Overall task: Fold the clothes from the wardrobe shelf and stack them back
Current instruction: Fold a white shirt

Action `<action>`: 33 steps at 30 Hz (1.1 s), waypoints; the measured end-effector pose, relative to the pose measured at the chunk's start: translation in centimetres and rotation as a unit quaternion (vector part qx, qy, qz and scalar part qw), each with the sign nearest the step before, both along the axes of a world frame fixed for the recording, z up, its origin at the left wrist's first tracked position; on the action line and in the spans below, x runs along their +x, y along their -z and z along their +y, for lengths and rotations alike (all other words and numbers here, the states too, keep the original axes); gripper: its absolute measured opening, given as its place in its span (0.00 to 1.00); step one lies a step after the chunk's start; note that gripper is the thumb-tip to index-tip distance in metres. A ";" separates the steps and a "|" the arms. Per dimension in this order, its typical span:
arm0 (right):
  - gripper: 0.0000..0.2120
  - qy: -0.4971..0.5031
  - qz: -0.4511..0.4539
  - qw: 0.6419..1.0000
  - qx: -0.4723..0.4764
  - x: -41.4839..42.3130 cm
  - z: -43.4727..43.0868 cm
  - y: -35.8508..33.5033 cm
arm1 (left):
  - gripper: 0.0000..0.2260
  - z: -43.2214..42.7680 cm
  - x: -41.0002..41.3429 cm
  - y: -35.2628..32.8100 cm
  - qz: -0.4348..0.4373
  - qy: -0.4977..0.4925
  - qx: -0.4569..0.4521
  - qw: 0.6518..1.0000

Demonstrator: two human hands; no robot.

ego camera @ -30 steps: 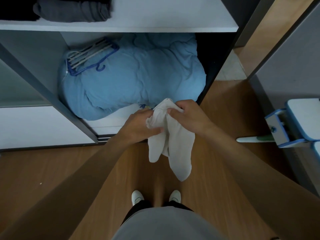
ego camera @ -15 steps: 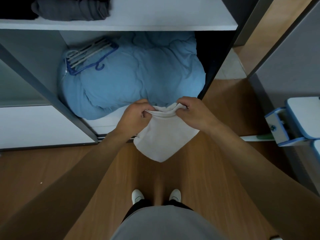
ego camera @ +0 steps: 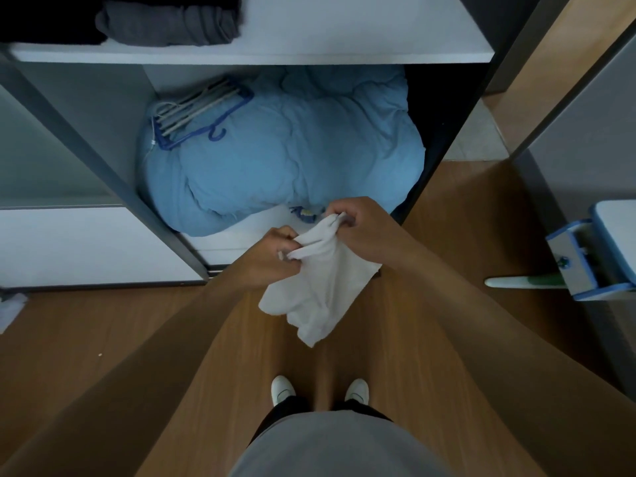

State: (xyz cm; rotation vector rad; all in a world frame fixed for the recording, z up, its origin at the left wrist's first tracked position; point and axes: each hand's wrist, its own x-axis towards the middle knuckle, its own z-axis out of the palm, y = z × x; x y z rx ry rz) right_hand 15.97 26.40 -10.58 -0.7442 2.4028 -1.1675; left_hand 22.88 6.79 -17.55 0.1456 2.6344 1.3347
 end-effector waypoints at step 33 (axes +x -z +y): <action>0.18 0.035 0.057 0.979 0.195 -2.3 2.2 2.4 | 0.11 -2.1 -2.2 0.3 0.061 -0.319 -0.054 0.944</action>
